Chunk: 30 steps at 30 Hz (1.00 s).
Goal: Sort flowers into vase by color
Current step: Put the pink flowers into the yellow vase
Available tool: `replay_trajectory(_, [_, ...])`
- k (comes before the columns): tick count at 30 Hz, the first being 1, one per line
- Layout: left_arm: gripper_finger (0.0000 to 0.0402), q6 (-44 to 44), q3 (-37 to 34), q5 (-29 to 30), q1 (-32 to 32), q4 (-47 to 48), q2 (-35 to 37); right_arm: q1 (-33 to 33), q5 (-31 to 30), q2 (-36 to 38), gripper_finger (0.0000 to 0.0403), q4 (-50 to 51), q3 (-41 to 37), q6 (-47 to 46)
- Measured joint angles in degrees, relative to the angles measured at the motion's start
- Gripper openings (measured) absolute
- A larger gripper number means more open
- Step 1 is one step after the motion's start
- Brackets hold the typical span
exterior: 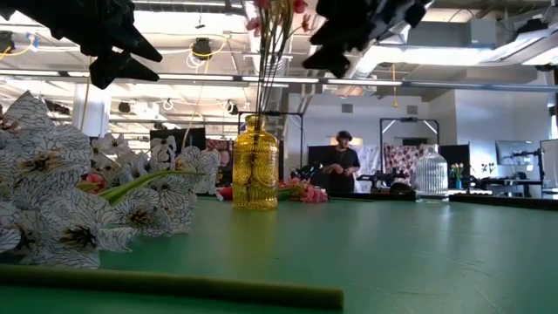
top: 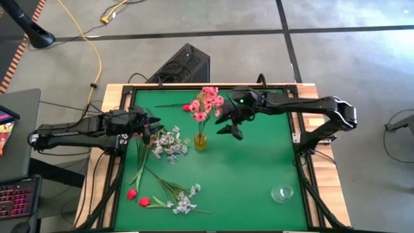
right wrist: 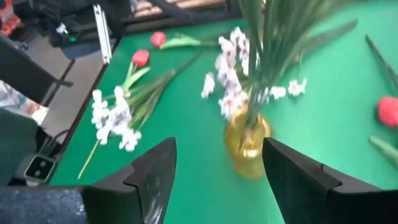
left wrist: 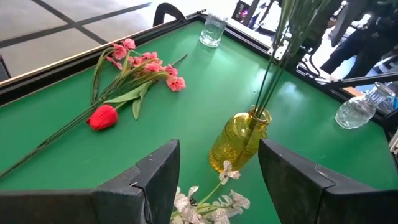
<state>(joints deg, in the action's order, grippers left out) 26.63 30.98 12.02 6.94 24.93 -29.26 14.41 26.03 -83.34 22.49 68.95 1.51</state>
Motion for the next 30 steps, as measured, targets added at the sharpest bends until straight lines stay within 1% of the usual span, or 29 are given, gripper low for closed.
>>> replay_trajectory(7, [0.0206, -0.02, 0.0, -0.02, 0.0, 0.07, 0.0, 0.0, -0.54, 6.3, 0.0266, 11.55, 0.0, -0.14])
replay_trajectory(9, [0.0206, -0.33, 0.0, -0.53, 0.0, 0.07, 0.0, -0.04, -0.58, 8.23, 0.0266, 13.68, 0.0, -1.78])
replay_trajectory(15, [0.0206, -4.33, 0.0, -1.69, 0.0, 0.07, 0.01, -0.49, -0.59, 13.37, 0.0266, 16.54, -0.02, -10.66])
replay_trajectory(19, [0.0206, -7.33, 0.0, -1.78, 0.26, -0.13, -0.51, -1.9, -0.61, 15.55, 0.0266, 16.52, -0.02, -13.91])
replay_trajectory(21, [0.0206, -7.55, 0.0, -3.56, 1.64, -1.43, -1.49, -3.01, -0.62, 16.04, 0.0266, 16.55, -0.02, -14.82])
replay_trajectory(25, [0.0206, -9.3, 0.0, -11.69, 5.8, -6.07, -5.65, -5.47, -0.64, 16.05, 0.0265, 16.74, -0.02, -16.51])
replay_trajectory(26, [0.0206, -9.72, 0.0, -12.94, 6.95, -7.27, -7.08, -6.13, -0.64, 15.94, 0.0265, 16.75, -0.02, -16.59])
replay_trajectory(28, [0.0206, -10.74, 0.3, -14.49, 9.12, -8.42, -10.16, -7.29, -0.81, 15.61, 0.0265, 17.68, -0.02, -16.7])
replay_trajectory(30, [0.0206, -12.8, 2.02, -14.73, 11.06, -7.42, -13.84, -8.6, -1.52, 15.13, 0.0265, 18.67, -0.02, -16.97])
